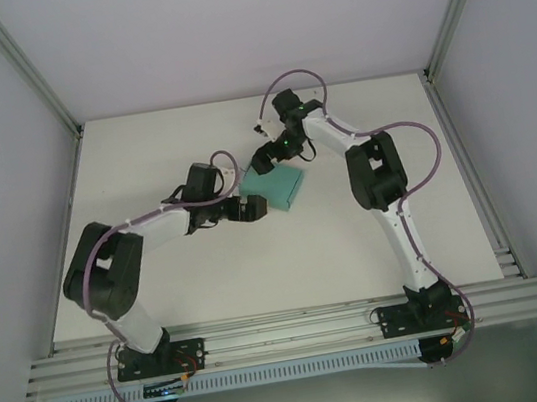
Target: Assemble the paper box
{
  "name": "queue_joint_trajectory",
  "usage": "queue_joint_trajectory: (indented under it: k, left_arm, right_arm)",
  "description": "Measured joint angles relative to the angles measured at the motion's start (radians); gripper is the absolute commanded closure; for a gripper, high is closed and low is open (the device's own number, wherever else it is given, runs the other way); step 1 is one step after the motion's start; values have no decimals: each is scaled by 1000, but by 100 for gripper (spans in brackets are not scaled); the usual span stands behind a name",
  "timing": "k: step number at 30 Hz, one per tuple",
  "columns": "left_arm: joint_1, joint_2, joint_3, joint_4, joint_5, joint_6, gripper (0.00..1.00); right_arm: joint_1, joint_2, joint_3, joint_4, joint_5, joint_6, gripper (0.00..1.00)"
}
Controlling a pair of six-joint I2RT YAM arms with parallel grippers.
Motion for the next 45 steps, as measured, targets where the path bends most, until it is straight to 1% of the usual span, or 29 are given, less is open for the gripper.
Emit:
queue_joint_trajectory:
  k: [2,4,5,8,9,12,15,18,20,23,27,29,31,35,39,40,43,45]
  left_arm:
    - [0,-61,-4,-39,-37,-10,1]
    - [0,-143,-7,-92,-116,-21,1]
    - [-1,-182,-7,-119,-173,-26,1]
    - [10,-287,-6,-180,-372,-35,1]
    - [29,-315,-6,-190,-425,-36,2]
    - [134,-367,-10,-188,-542,-36,1]
    - [224,-383,-61,-103,-707,-12,1]
    - [274,-380,-151,2,-806,41,1]
    - [309,-375,-215,76,-829,64,2]
    - [362,-360,-306,221,-839,96,1]
    - [388,-262,-369,414,-874,164,1]
    - [391,-200,-373,476,-871,192,1]
    - [396,-164,-395,573,-865,220,1]
    - [420,-171,-456,690,-808,244,1]
    - [437,-178,-473,747,-738,265,1]
    - [437,-178,-473,759,-724,270,1]
    - [437,-179,-481,800,-684,280,1]
    - [437,-179,-481,808,-666,284,1]
  right_arm:
    - [-23,-29,-26,60,67,47,1]
    - [-50,-91,-105,145,138,90,1]
    - [-63,-140,-175,200,175,109,1]
    - [-89,-351,-457,364,283,138,1]
    - [-91,-431,-553,413,315,145,1]
    - [-92,-652,-779,523,402,167,1]
    - [-109,-857,-1008,661,493,205,1]
    - [-162,-1033,-1274,837,563,232,1]
    - [-209,-1099,-1427,946,596,241,1]
    - [-247,-1113,-1558,1047,628,251,1]
    - [-250,-1089,-1586,1158,645,224,1]
    - [-257,-1072,-1578,1201,646,206,1]
    - [-263,-1063,-1585,1265,647,175,1]
    - [-278,-1094,-1680,1392,649,148,1]
    - [-362,-1076,-1809,1524,634,174,1]
    - [-380,-1057,-1818,1541,626,182,1]
    - [-408,-914,-1796,1646,603,201,1]
    - [-433,-875,-1759,1604,561,224,1]
